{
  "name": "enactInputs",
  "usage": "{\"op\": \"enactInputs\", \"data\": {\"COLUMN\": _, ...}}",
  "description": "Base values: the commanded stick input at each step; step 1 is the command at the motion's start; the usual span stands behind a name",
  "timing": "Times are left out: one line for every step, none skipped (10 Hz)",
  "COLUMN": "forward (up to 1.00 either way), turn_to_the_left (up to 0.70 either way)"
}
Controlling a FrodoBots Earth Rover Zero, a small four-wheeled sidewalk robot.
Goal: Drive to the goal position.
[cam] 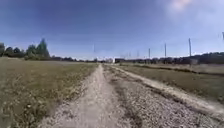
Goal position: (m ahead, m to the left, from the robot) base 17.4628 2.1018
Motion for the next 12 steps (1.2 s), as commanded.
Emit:
{"op": "enactInputs", "data": {"forward": 0.70, "turn_to_the_left": 0.00}}
{"op": "enactInputs", "data": {"forward": 0.70, "turn_to_the_left": 0.00}}
{"op": "enactInputs", "data": {"forward": 0.70, "turn_to_the_left": 0.00}}
{"op": "enactInputs", "data": {"forward": 0.70, "turn_to_the_left": 0.00}}
{"op": "enactInputs", "data": {"forward": 0.70, "turn_to_the_left": 0.00}}
{"op": "enactInputs", "data": {"forward": 0.70, "turn_to_the_left": 0.00}}
{"op": "enactInputs", "data": {"forward": 0.70, "turn_to_the_left": 0.00}}
{"op": "enactInputs", "data": {"forward": 0.70, "turn_to_the_left": 0.00}}
{"op": "enactInputs", "data": {"forward": 0.70, "turn_to_the_left": 0.00}}
{"op": "enactInputs", "data": {"forward": 0.70, "turn_to_the_left": 0.00}}
{"op": "enactInputs", "data": {"forward": 0.70, "turn_to_the_left": 0.00}}
{"op": "enactInputs", "data": {"forward": 0.70, "turn_to_the_left": 0.00}}
